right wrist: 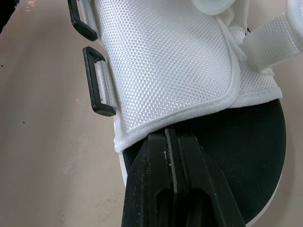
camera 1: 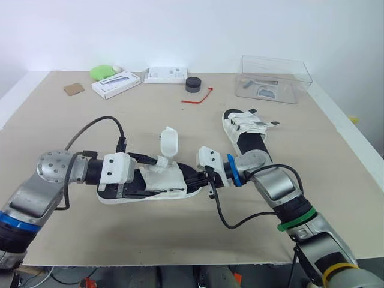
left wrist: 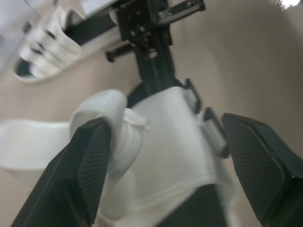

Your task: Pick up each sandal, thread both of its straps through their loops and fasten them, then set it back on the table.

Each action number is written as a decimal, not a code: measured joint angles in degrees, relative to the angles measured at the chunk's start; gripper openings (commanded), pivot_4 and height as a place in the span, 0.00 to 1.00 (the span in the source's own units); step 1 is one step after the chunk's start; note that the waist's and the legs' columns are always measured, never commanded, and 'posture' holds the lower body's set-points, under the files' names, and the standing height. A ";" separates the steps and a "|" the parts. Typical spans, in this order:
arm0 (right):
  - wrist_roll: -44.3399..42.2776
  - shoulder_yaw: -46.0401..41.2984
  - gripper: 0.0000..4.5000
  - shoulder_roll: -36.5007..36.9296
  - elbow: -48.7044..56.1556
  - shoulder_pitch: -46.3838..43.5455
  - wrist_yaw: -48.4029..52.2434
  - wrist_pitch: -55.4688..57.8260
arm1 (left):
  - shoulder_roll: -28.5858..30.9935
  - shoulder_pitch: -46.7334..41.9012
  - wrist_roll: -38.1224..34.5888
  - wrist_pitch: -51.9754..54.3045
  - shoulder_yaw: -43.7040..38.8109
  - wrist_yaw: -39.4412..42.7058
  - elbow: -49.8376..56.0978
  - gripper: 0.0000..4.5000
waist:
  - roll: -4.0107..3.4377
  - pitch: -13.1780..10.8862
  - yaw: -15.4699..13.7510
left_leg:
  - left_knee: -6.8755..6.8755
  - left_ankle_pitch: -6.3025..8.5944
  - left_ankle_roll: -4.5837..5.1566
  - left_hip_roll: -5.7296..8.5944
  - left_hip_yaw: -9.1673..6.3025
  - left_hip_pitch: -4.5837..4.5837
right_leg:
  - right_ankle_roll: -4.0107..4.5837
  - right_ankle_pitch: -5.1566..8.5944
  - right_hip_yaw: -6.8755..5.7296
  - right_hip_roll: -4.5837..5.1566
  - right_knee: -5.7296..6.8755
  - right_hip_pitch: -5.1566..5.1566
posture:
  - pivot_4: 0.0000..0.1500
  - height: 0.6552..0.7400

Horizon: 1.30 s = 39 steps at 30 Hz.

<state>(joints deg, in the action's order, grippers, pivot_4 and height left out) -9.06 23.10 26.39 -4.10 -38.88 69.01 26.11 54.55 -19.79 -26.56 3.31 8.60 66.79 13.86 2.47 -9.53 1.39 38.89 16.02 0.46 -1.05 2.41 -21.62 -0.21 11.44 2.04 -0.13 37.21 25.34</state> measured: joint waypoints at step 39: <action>1.00 0.35 0.00 -0.16 -0.69 -0.40 1.06 -1.35 | -4.61 14.28 1.79 5.81 -8.59 -3.32 12.18 0.99 | -0.01 -0.01 -0.05 | -0.01 0.01 -0.02 -0.10 0.03 0.06 | 0.10 0.02 0.04 0.07 0.00 -0.01 | 1.00 1.00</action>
<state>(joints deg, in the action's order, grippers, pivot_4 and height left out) -8.06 23.45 26.23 -4.79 -39.28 70.07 24.76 49.94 -5.52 -24.78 9.12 0.01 63.47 26.04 2.46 -9.54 1.35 38.88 16.02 0.44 -1.16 2.43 -21.56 -0.11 11.46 2.09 -0.06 37.20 25.33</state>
